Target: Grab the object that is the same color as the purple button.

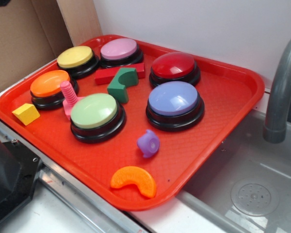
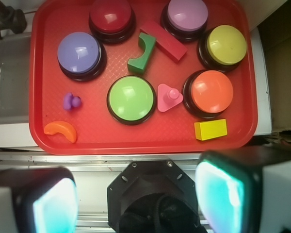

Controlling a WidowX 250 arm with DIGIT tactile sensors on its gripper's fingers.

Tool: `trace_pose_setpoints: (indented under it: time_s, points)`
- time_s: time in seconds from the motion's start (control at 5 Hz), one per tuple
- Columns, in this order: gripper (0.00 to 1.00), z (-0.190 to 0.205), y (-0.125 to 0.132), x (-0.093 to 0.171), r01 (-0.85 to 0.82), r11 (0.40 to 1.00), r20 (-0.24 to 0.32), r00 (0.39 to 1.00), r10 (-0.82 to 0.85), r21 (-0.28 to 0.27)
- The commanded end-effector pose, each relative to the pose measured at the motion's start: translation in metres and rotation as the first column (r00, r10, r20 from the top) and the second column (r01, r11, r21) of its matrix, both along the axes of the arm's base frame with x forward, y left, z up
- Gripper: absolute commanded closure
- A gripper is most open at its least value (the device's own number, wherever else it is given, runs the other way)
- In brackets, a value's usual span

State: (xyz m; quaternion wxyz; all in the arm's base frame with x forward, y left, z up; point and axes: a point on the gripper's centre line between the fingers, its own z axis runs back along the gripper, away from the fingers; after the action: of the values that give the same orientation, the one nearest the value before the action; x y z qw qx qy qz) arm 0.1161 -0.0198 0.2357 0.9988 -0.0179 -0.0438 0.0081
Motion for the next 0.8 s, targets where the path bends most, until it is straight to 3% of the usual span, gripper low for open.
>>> trace_pose_setpoints:
  time_s: [0.0, 0.4, 0.6]
  points:
    - [0.00, 0.000, 0.000, 0.000, 0.000, 1.000, 0.000, 1.000, 0.000, 0.000]
    - [0.00, -0.032, -0.051, 0.026, -0.118, 0.992, 0.043, 0.992, 0.120, -0.050]
    - [0.00, -0.062, -0.081, 0.043, -0.235, 0.963, 0.044, 0.969, 0.243, -0.133]
